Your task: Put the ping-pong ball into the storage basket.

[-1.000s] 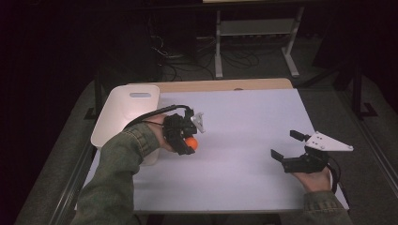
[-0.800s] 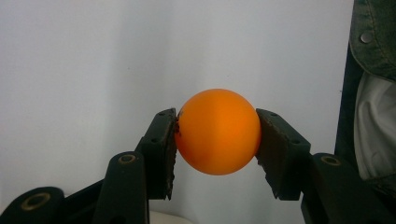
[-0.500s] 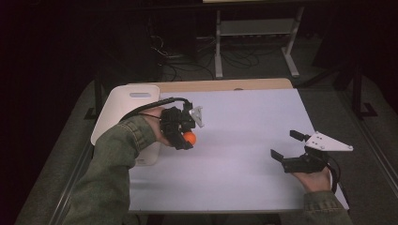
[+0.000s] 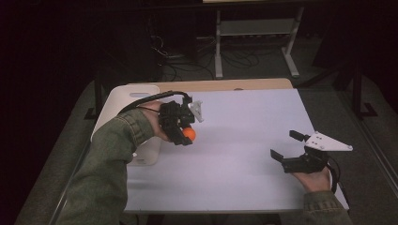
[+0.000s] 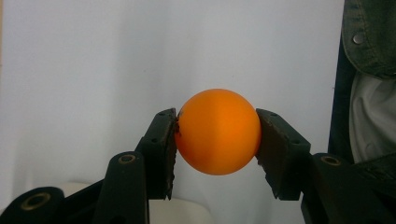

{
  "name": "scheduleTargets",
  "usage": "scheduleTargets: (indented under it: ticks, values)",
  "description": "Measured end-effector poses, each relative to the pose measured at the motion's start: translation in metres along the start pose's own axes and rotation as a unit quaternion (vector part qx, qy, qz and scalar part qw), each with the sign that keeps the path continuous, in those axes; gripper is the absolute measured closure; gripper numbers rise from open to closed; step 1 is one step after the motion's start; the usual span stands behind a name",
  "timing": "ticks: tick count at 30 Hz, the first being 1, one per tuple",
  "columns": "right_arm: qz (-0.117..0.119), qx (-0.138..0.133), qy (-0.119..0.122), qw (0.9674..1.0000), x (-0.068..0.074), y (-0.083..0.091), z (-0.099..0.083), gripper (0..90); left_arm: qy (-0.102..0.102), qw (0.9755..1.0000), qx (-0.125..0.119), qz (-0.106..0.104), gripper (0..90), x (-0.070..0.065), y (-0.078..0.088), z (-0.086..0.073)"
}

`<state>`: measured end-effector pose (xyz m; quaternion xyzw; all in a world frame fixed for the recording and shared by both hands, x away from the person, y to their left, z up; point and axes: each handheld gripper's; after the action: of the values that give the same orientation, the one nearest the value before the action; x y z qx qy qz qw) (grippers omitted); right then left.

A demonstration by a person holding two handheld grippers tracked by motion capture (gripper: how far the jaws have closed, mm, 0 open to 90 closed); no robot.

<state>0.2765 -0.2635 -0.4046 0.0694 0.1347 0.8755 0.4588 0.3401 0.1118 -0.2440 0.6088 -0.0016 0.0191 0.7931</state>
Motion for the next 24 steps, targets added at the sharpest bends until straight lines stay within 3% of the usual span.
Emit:
scheduleTargets:
  ticks: [5, 24]
  values:
    - [0.0, -0.004, -0.003, 1.0, 0.0, 0.001, 0.0, 0.0, -0.005, 1.0, -0.005, 0.006, 50.3, 0.001, 0.009, -0.001]
    - [-0.004, -0.016, -0.013, 0.9998, -0.003, 0.005, 0.0, 0.0, 0.011, 0.9998, -0.008, 0.015, 50.4, 0.008, 0.025, -0.016]
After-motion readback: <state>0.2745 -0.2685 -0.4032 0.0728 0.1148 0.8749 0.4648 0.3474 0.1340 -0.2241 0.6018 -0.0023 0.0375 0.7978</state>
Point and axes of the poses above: each handheld gripper's, and its own axes: y roughly backward along the jaws, z roughly out of its top, x roughly to its left, and after that the axes turned 6 degrees about -z, right-handed
